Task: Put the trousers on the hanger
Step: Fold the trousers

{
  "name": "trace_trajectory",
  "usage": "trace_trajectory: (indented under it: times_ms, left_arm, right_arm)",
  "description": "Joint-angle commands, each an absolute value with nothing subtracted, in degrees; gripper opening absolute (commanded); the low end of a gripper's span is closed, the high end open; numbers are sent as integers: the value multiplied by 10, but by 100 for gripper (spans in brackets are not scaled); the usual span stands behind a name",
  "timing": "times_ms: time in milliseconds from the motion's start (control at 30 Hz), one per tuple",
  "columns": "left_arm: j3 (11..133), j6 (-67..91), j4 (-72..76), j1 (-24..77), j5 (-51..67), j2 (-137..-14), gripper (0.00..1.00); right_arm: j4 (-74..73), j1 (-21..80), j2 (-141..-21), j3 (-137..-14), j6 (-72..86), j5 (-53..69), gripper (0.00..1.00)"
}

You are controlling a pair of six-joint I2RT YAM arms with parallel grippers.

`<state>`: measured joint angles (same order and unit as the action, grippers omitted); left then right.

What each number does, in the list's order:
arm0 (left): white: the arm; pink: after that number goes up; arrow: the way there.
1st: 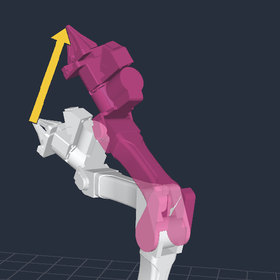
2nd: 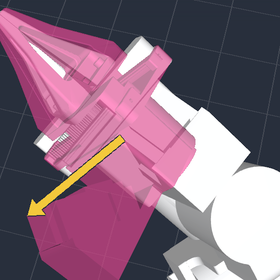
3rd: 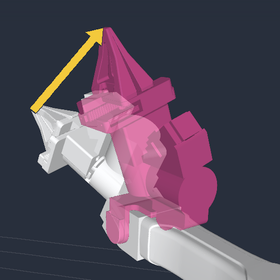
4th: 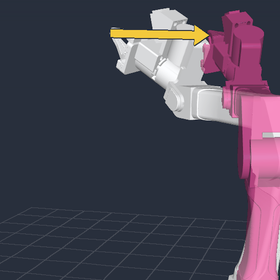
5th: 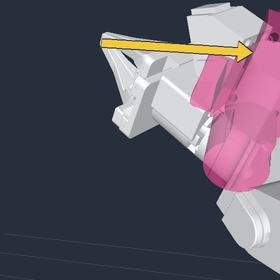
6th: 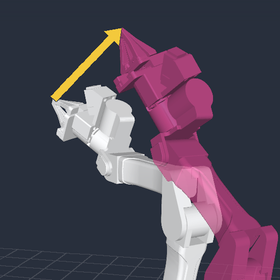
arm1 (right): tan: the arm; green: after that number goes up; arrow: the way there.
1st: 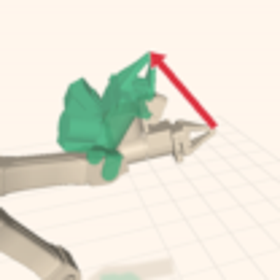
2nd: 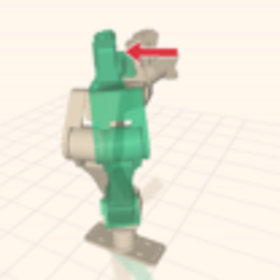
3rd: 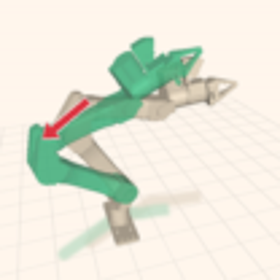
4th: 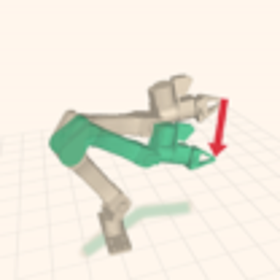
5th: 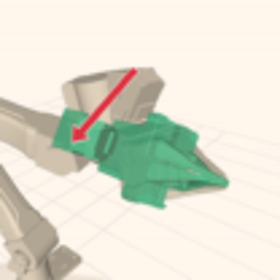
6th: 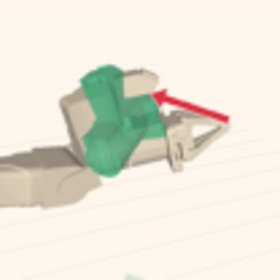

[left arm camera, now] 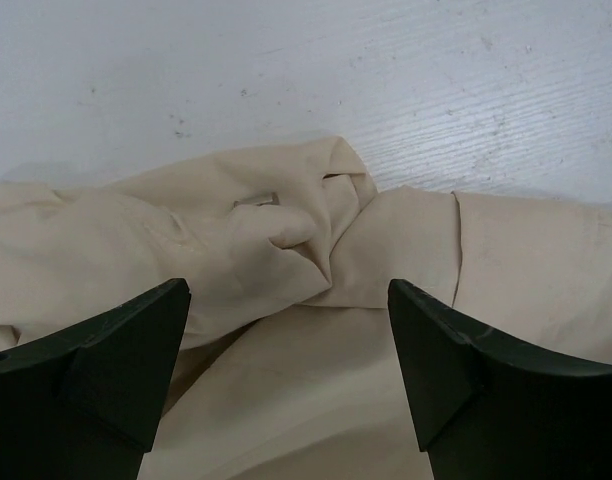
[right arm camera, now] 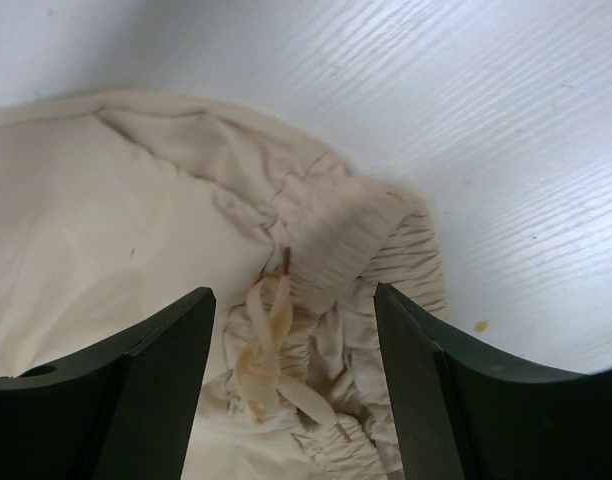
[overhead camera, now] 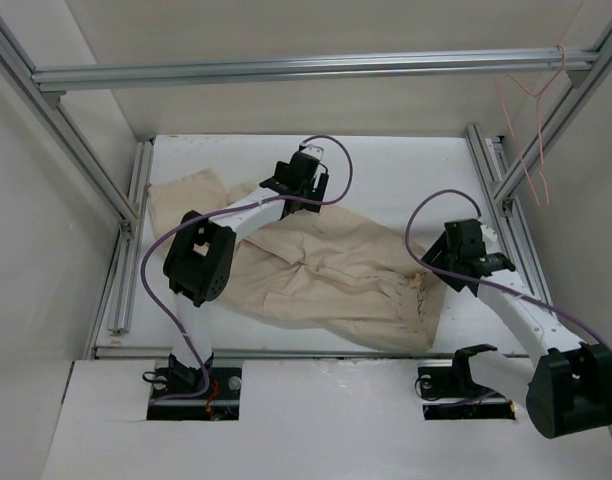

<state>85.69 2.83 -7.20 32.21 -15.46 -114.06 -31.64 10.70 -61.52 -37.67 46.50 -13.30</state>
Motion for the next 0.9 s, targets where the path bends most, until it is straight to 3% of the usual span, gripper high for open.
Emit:
trace_trajectory:
  times_ms: [0,67,167,367,433,533,600,767,867]
  left_arm:
    - [902,15,-86,314,-148,-1140,81]
    - [911,18,-90,311,-145,-1155,79]
    - [930,22,-96,306,-145,-1178,64]
    - [956,29,-116,293,-148,-1186,54]
    - [966,33,-126,288,-143,-1185,61]
    - [973,33,-127,287,-142,-1192,73]
    - [980,35,-137,288,-144,-1198,75]
    - [976,40,-140,288,-143,-1178,78]
    - [975,40,-154,284,-133,-1175,77]
  right_arm:
    - [-310,74,-608,-377,474,-149,69]
    - [-287,54,-634,-371,469,-146,64]
    - [-246,36,-699,-381,454,-129,52]
    - [-245,23,-801,-465,464,-105,53]
    - [-266,23,-813,-482,468,-98,54]
    - [-250,15,-844,-494,487,-103,20]
    - [-249,1,-869,-512,499,-116,6]
    - [-245,-57,-881,-612,500,-253,3]
    - [-247,-94,-899,-632,497,-249,6]
